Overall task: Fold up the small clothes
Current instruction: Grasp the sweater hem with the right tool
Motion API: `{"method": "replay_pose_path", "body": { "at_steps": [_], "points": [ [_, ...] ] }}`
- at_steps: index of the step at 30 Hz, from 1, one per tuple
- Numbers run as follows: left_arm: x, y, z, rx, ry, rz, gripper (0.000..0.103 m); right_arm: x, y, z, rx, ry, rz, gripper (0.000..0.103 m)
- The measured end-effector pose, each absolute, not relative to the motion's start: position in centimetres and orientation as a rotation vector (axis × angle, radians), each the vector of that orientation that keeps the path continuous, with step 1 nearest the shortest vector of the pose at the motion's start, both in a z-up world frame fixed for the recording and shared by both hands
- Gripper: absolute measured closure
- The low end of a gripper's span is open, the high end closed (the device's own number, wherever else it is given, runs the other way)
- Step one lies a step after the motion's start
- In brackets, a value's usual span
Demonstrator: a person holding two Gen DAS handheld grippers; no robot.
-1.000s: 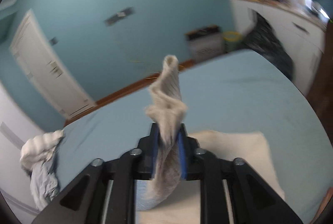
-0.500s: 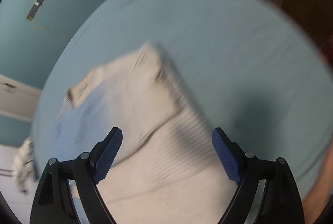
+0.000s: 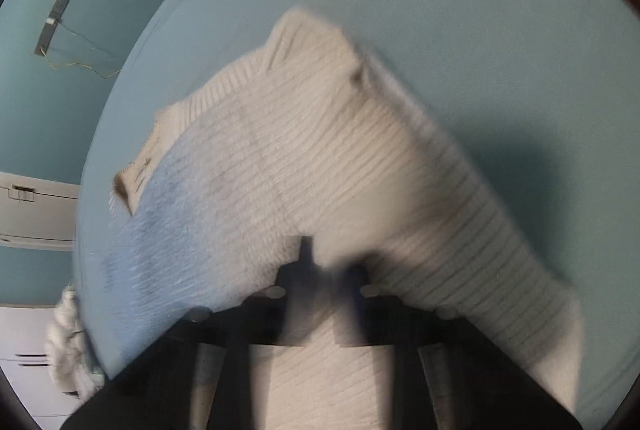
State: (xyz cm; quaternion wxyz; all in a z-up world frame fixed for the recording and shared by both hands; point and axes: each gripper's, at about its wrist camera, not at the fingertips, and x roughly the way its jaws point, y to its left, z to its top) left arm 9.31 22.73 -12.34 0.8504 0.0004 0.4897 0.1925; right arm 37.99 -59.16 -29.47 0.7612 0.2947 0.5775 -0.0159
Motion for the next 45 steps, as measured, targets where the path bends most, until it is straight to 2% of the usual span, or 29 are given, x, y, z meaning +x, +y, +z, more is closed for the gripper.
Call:
{"method": "replay_pose_path", "body": {
  "at_steps": [5,9,11,15,18,20,22,24,29,32,34,35,36,37,39,45],
  "points": [
    [9.1,22.6,-12.1,0.009,1.023,0.403,0.000,35.6,-57.4,-21.6,0.527,1.070,0.059,0.100],
    [9.1,22.5,-12.0,0.009,1.023,0.399,0.000,32.7,-57.3,-18.1,0.506,1.038,0.082,0.100],
    [9.2,22.5,-11.9,0.008,1.022,0.396,0.000,31.4,-57.8,-18.6,0.462,1.084,0.045,0.099],
    [9.1,22.4,-12.0,0.018,1.027,0.388,0.000,30.9,-59.3,-23.8,0.393,1.323,-0.065,0.071],
    [9.2,22.4,-12.3,0.020,1.031,0.393,0.000,29.9,-60.9,-24.3,0.392,1.342,-0.166,0.069],
    [9.3,22.4,-12.5,0.012,1.039,0.397,0.000,30.1,-61.4,-22.7,0.462,1.290,-0.149,0.059],
    [9.3,22.3,-12.6,0.014,1.045,0.394,0.000,31.7,-61.8,-20.8,0.547,1.233,-0.121,0.026],
    [9.3,22.1,-12.6,0.028,1.042,0.393,0.000,34.5,-63.1,-19.6,0.618,1.177,-0.115,0.011],
    [9.4,22.1,-13.1,0.031,1.053,0.395,0.000,37.4,-62.5,-22.1,0.531,1.323,-0.023,0.011],
    [9.5,22.0,-13.6,0.040,1.074,0.397,0.000,37.7,-63.2,-24.5,0.468,1.417,-0.051,0.012],
    [9.4,21.9,-13.5,0.047,1.070,0.395,0.000,37.7,-63.7,-25.4,0.518,1.431,-0.058,0.024],
    [9.4,21.9,-13.5,0.049,1.067,0.395,0.000,37.7,-63.6,-25.7,0.518,1.436,-0.052,0.043],
    [9.4,21.9,-13.4,0.048,1.064,0.395,0.000,37.9,-62.9,-26.0,0.446,1.470,-0.057,0.069],
    [9.4,22.0,-13.3,0.044,1.063,0.395,0.000,37.2,-62.2,-26.5,0.359,1.496,-0.063,0.088],
    [9.4,22.1,-13.3,0.036,1.066,0.397,0.000,36.9,-61.0,-26.3,0.248,1.503,-0.067,0.102],
    [9.3,22.2,-13.4,0.037,1.070,0.398,0.000,35.6,-59.8,-18.8,0.213,1.184,-0.019,0.103]
  ]
}}
